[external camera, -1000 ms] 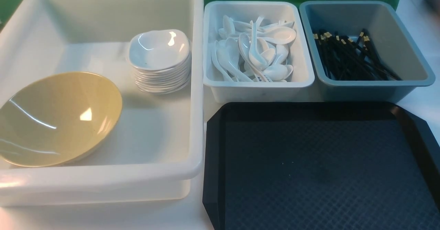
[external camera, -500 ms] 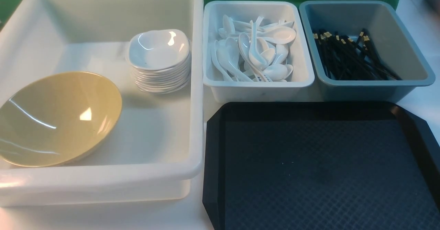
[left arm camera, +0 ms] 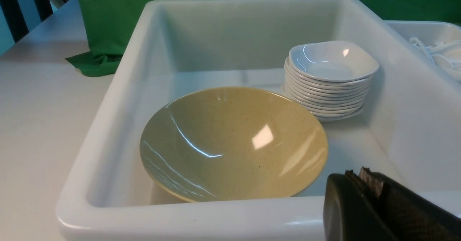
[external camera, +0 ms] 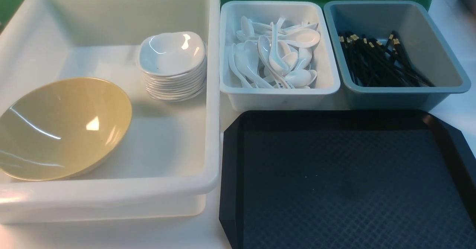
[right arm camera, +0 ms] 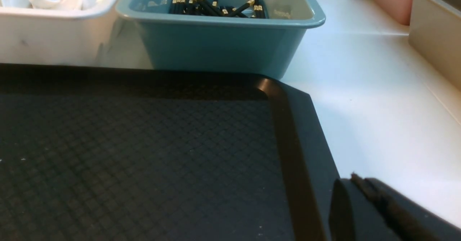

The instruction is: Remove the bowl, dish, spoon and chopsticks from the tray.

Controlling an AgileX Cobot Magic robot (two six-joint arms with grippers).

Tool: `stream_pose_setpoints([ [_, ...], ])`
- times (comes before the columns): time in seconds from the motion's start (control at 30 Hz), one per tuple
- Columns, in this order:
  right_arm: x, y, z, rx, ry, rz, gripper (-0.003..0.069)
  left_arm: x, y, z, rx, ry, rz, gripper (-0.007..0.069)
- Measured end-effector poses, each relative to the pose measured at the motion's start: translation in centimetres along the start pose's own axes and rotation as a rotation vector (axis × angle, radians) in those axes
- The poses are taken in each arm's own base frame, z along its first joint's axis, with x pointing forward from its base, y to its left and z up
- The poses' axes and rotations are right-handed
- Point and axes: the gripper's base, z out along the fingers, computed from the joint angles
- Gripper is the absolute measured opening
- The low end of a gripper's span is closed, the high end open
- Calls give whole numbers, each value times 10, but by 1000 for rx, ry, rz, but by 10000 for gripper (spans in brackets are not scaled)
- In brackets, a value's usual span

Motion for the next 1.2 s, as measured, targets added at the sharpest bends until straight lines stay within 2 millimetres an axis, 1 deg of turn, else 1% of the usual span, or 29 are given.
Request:
stream_pose_setpoints([
  [0.13,0,0,0,0,0,0,43,4,0,4,2,3,0,-8],
  [0.23,0,0,0,0,0,0,46,15,-1,20,10,-52,3,-8],
  [0.27,0,0,0,0,0,0,46,23,-2,29,12,-86,5,-8],
  [0.33,0,0,0,0,0,0,49,31,-2,38,5,-149,-3,-8],
  [0.43,0,0,0,0,0,0,55,52,-1,53,-39,-185,-44,-8],
  [0.5,0,0,0,0,0,0,57,72,2,62,-79,-156,-64,-8],
  [0.63,0,0,0,0,0,0,60,90,3,67,-99,-89,-65,-8],
  [0.8,0,0,0,0,0,0,64,100,2,68,-90,22,-10,-8],
  [1.2,0,0,0,0,0,0,80,100,1,68,-81,26,2,-8],
])
